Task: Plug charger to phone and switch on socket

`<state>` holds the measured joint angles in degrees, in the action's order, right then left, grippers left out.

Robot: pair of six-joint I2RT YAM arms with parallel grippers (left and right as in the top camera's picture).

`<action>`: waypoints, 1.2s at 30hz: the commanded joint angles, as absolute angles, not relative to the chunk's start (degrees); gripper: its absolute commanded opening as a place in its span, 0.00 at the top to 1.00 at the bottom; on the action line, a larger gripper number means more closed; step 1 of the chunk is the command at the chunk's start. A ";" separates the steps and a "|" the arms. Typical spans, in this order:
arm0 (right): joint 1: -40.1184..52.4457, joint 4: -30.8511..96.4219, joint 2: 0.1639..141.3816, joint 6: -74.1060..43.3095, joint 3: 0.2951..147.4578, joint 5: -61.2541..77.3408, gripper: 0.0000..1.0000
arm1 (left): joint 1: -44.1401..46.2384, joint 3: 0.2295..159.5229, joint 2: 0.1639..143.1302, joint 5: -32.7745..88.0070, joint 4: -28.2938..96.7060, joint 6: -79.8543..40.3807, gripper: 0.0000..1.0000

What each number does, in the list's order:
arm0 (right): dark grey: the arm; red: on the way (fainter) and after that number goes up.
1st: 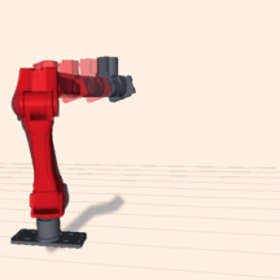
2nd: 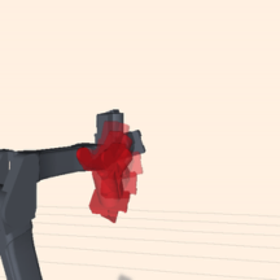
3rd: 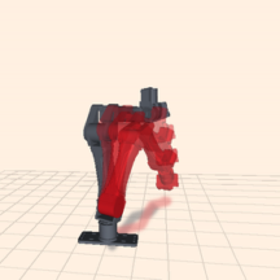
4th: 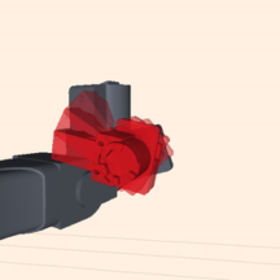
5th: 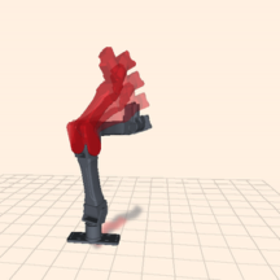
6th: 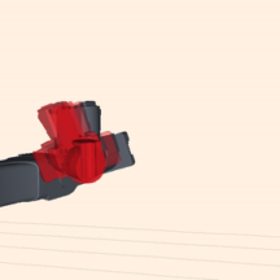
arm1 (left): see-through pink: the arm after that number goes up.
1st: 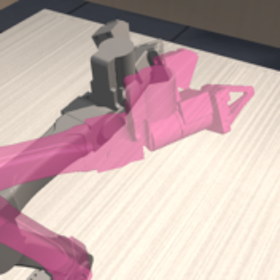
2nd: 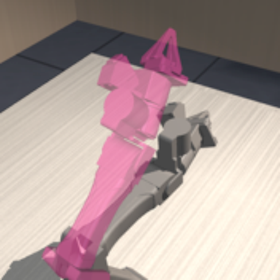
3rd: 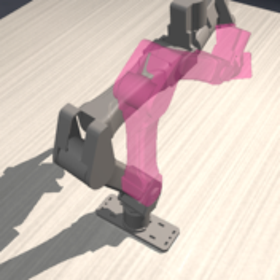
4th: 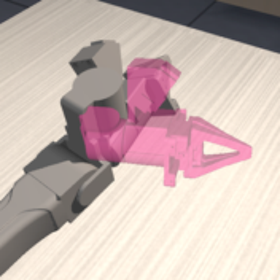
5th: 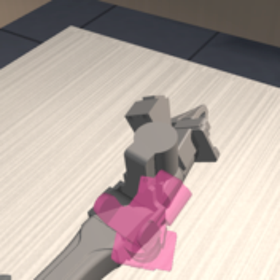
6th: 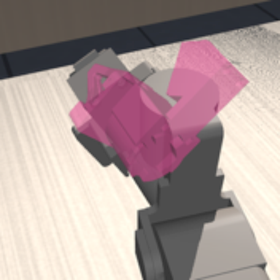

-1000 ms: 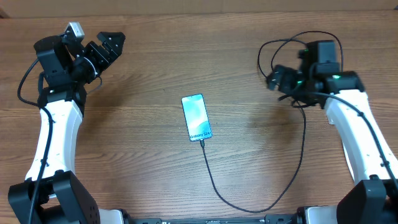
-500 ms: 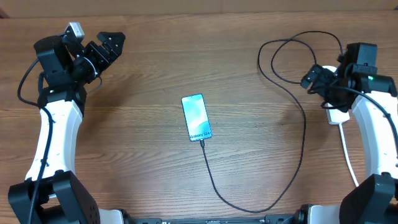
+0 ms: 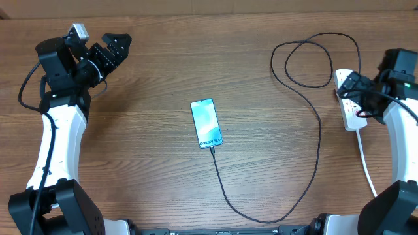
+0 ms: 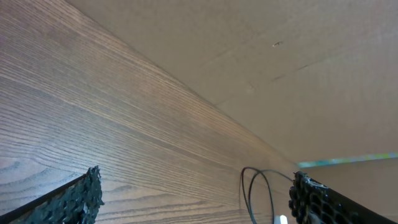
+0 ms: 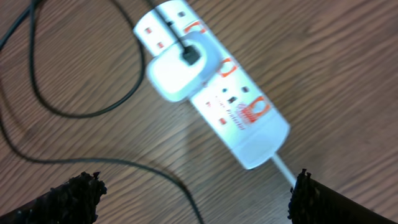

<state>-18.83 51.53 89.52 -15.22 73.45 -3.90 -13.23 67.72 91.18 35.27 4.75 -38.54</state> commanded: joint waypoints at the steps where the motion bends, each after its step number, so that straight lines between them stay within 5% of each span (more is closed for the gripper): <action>1: -20.38 51.11 88.20 -14.70 75.02 -5.13 0.00 | -13.32 67.96 90.65 34.92 4.71 -37.26 0.00; 36: -31.42 35.73 103.90 -14.92 74.96 -7.92 0.00 | -13.32 67.96 90.65 34.92 4.71 -37.26 0.00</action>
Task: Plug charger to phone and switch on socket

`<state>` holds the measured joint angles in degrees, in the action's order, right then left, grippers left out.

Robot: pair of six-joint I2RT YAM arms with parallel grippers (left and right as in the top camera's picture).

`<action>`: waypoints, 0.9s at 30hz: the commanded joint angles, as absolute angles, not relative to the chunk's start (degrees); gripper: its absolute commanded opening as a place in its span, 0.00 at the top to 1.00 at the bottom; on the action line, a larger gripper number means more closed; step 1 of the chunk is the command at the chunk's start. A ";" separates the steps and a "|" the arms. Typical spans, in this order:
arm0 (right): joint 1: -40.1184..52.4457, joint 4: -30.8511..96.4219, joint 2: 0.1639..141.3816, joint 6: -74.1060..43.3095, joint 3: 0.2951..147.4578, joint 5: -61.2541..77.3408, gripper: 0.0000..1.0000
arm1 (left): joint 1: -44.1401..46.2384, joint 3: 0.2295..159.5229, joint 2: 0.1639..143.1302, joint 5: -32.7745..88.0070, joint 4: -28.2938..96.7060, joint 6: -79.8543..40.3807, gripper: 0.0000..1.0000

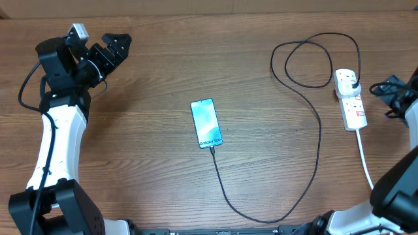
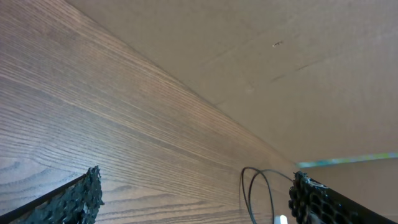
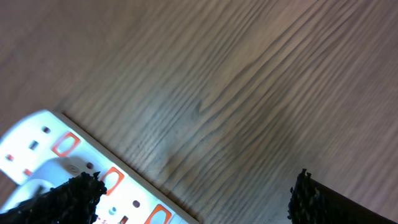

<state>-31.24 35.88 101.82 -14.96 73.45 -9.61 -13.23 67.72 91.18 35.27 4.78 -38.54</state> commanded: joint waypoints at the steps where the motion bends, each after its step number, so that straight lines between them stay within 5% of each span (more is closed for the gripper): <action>1: -31.42 35.75 104.60 -14.94 74.96 -7.73 0.00 | -13.32 67.96 90.65 34.92 4.71 -37.26 0.00; 27: -31.42 26.92 106.76 -11.66 71.18 -0.75 0.00 | -13.32 67.96 90.65 34.92 4.71 -37.23 0.00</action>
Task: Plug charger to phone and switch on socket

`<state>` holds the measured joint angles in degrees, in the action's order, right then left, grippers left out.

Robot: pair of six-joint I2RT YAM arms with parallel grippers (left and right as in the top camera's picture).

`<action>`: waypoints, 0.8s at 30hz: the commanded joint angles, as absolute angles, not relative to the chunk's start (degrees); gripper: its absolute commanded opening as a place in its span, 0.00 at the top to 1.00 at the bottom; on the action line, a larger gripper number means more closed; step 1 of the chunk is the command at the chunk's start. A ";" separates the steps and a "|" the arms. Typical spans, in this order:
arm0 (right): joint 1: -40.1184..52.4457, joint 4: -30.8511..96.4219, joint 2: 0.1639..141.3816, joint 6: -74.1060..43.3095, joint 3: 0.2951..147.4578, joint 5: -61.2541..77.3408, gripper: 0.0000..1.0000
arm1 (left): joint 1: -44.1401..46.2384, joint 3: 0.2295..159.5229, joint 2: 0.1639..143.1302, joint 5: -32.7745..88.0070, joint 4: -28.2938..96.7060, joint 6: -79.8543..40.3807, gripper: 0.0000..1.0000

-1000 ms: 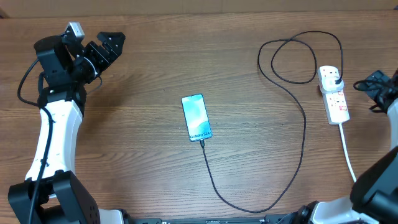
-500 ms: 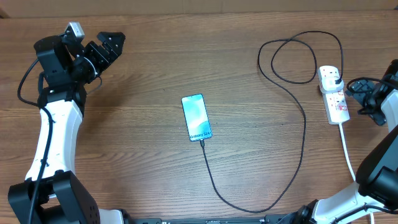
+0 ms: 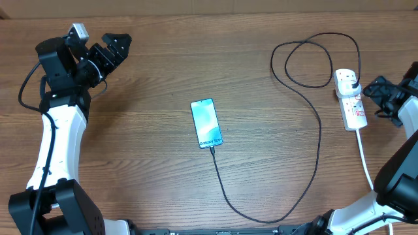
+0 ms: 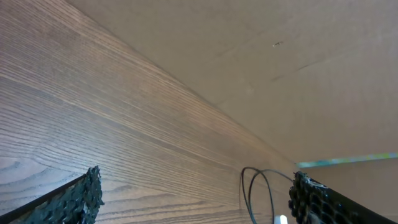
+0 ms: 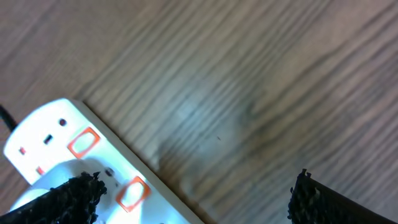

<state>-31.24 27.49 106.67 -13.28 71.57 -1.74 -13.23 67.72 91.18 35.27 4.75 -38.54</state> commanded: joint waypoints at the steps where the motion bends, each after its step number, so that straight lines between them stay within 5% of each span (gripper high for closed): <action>1: -31.42 27.03 106.76 -11.66 71.18 -0.73 0.00 | -13.32 67.96 90.65 34.89 4.71 -37.23 0.00; 24: -31.42 23.33 113.34 -11.70 68.14 -0.12 0.00 | -13.30 67.96 90.65 34.89 4.73 -37.26 0.01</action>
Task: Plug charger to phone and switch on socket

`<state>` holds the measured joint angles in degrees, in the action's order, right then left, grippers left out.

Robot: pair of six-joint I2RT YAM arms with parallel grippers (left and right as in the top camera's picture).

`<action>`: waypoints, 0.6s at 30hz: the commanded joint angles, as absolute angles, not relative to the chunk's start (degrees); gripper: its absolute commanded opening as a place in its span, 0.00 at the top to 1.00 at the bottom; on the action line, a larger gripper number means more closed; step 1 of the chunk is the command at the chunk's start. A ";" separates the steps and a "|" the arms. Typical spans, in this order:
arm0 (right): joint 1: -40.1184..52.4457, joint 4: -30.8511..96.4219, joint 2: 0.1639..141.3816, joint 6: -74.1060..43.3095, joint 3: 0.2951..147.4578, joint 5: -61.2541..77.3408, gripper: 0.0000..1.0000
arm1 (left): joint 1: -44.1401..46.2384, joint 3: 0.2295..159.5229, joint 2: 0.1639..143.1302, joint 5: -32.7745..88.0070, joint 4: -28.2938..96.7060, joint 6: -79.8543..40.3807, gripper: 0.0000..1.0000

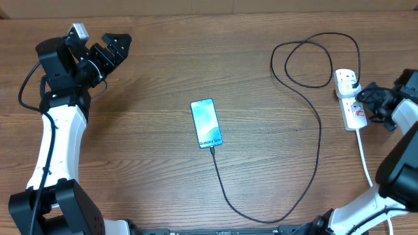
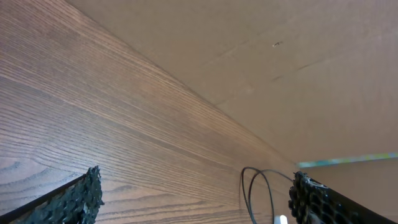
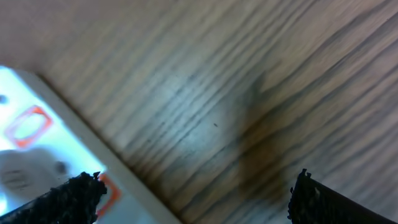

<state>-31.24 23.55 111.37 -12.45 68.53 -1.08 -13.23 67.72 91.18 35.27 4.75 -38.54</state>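
Note:
A phone (image 1: 206, 123) with a lit screen lies flat mid-table, a black cable (image 1: 319, 140) plugged into its near end. The cable loops round to a charger in the white power strip (image 1: 351, 107) at the right. My right gripper (image 1: 371, 101) is open, low beside the strip's right edge; the right wrist view shows the strip's edge and an orange switch (image 3: 106, 190) by the left finger. My left gripper (image 1: 116, 47) hangs open at the far left, holding nothing.
A cardboard wall (image 2: 261, 56) runs along the table's far edge. The strip's white lead (image 1: 366, 163) trails toward the near right edge. The black cable's coil (image 1: 313, 62) lies behind the strip.
My right gripper has moved left, closer against the power strip's right side. In the wrist view the strip has slid toward the lower left. Left arm, phone and cable are unchanged.
At first my right gripper hung open right over the power strip, with the charger in view. Then it stood off to the strip's right near the table edge. Since then it has come back leftward to the strip's side. The left arm stayed still throughout.

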 commanded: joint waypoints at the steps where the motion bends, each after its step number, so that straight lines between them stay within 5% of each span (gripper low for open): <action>1: -31.42 23.18 113.84 -11.70 68.14 0.40 0.00 | -13.32 67.96 90.65 34.92 4.71 -37.26 0.00; 18: -31.40 25.39 114.15 -11.68 68.14 4.71 0.00 | -13.23 67.96 90.65 34.92 4.73 -37.23 0.00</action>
